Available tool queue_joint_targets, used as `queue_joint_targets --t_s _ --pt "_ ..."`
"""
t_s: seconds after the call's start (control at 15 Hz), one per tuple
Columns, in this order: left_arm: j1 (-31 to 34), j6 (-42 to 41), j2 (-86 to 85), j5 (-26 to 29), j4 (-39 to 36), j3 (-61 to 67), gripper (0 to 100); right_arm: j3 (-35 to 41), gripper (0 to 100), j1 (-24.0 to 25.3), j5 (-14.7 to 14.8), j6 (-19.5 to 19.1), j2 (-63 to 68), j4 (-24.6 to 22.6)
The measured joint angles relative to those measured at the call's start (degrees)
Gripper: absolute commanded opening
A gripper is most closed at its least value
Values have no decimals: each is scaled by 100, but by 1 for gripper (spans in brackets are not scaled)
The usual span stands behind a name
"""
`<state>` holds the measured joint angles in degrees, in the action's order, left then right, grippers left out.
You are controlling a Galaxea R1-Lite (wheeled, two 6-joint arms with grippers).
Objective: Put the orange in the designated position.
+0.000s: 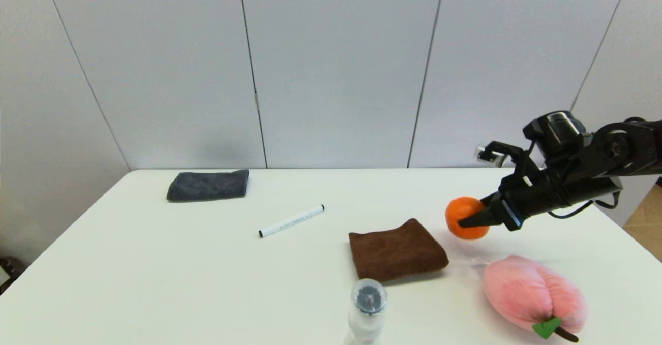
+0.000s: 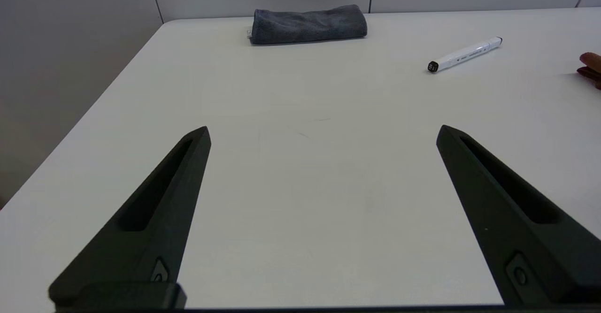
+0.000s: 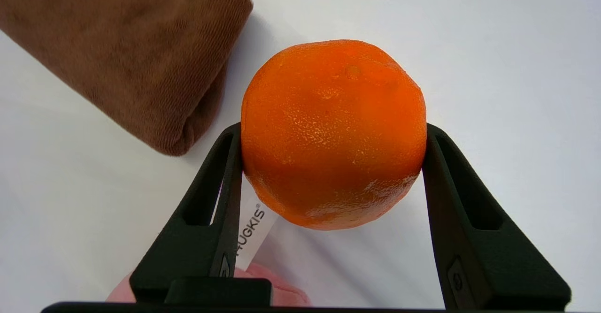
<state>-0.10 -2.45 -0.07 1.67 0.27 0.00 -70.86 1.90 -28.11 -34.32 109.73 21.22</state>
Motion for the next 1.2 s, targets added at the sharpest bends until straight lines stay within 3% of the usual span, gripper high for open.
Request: queue_joint_targets --t_s 1.2 --pt "0 2 0 0 -2 0 100 80 0 151 -27 -79 245 -202"
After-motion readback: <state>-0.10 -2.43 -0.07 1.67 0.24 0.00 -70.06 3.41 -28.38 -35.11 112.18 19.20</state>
